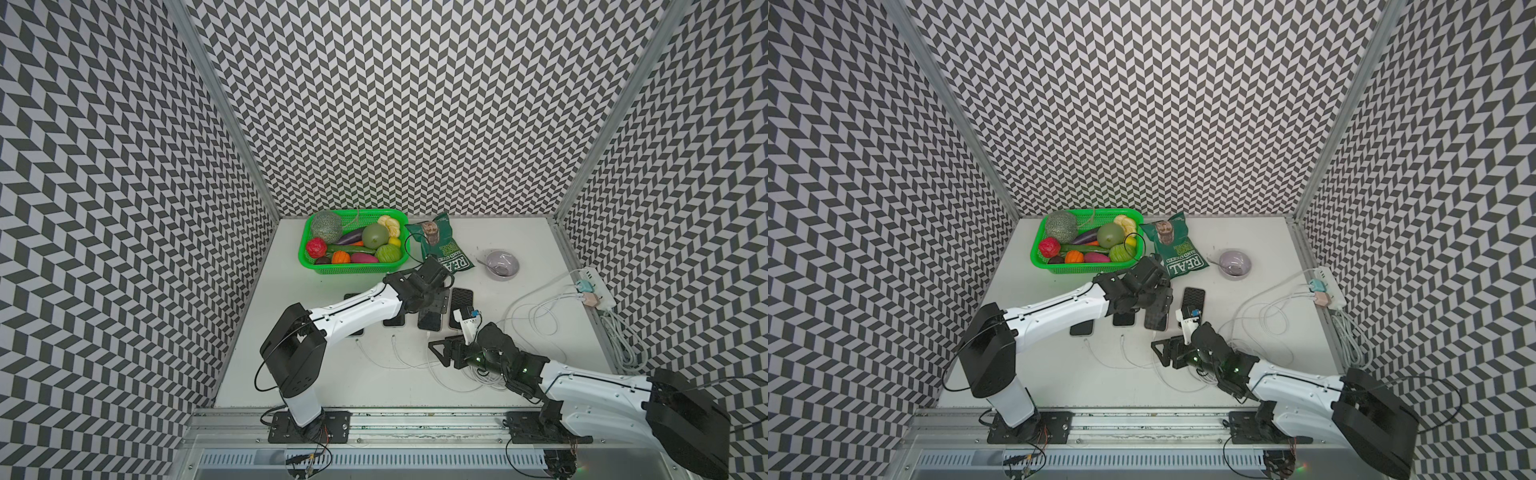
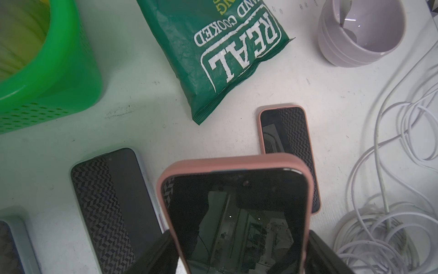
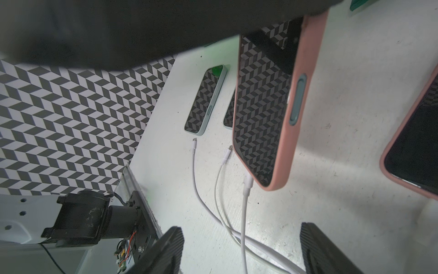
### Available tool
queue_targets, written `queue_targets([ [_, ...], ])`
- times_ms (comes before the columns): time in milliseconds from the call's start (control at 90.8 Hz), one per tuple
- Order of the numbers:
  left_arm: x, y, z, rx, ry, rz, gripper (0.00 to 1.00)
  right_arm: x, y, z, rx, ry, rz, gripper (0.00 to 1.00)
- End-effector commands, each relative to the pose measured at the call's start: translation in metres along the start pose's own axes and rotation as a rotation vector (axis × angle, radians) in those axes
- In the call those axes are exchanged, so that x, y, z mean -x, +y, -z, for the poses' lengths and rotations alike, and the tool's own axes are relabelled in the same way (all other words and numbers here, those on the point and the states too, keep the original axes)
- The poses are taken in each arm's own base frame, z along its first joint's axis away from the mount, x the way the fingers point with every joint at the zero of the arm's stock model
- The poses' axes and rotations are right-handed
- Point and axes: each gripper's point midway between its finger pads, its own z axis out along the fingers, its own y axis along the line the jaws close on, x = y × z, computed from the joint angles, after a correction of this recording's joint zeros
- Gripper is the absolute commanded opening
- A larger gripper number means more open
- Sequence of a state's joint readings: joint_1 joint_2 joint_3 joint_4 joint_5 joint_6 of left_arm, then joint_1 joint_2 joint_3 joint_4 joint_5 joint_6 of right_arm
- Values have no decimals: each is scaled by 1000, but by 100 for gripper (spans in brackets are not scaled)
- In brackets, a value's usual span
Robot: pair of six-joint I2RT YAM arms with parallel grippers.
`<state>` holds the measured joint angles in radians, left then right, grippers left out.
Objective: Unplug the charging cable from the phone
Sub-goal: Remove the charging cable from the phone.
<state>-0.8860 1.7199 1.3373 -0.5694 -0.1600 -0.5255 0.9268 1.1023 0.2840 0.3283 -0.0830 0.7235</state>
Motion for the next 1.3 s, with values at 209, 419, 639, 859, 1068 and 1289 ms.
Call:
queue_targets([
  [209,27,-19,34,-73,-87,3,0,3,7,-6,62,-29,-17,73],
  [419,31,-23,40,-89,-98,4,0,-1,5,-10,69,-25,-36,67],
  [639,32,-27,45,-109,-104,8,0,-1,5,-11,87,-35,-60,61],
  [859,31,-33,48,-142,-102,10,0,0,7,-14,100,-39,-66,55],
  [1068,30,-35,51,-161,-104,14,0,2,6,-15,96,-52,-69,49],
  [1289,31,-37,57,-180,-114,18,0,3,9,-16,109,-55,-71,38],
])
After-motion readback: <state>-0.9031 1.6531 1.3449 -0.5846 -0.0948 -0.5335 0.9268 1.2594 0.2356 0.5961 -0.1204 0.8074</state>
